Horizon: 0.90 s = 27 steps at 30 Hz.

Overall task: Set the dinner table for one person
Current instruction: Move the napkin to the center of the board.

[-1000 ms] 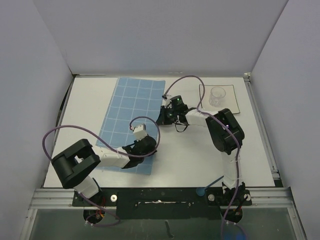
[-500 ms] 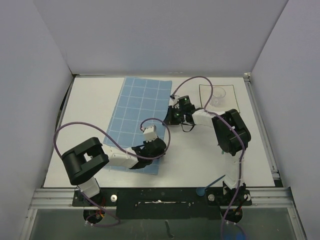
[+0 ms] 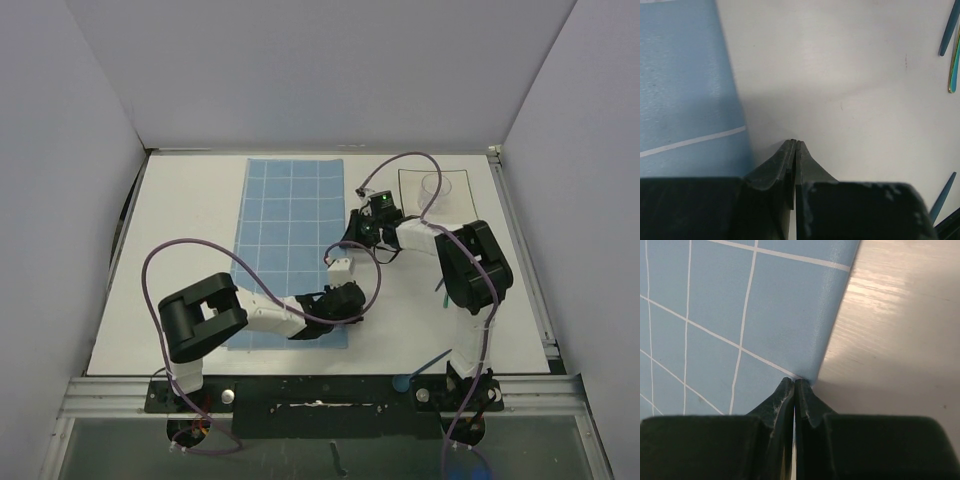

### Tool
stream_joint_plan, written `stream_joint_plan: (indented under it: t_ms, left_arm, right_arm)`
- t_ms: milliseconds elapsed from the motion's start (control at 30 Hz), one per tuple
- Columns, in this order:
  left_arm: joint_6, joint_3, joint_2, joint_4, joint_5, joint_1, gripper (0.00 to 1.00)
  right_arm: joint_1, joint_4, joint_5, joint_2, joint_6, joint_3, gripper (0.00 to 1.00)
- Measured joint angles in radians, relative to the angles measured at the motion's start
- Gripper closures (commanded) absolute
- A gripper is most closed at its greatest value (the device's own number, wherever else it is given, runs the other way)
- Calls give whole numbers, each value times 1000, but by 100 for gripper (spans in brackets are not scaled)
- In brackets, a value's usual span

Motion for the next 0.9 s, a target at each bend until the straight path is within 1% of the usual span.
stream_joint_plan:
  t_ms: [133,267,433,700,900]
  left_arm:
    - [31,1,-7,-18,-24,-14,100]
    - [66,-40,-63,-65,-44,-25,100]
    - [117,-110,-204,-142,-84,-40,100]
    - [208,-119,-436,-259,-167,-87,100]
    - [210,-160,-577,-348,-237,-103,100]
  right_arm:
    - [-19,-16,18,-16,-3,-10,100]
    - [-19,-27,35,-23,-4,-13,100]
    - [-23,-26,73,-64,-8,-62,100]
    - [-25,-27,119,-109,-11,-112,100]
    - [-24,-57,137,-124,-16,-114,100]
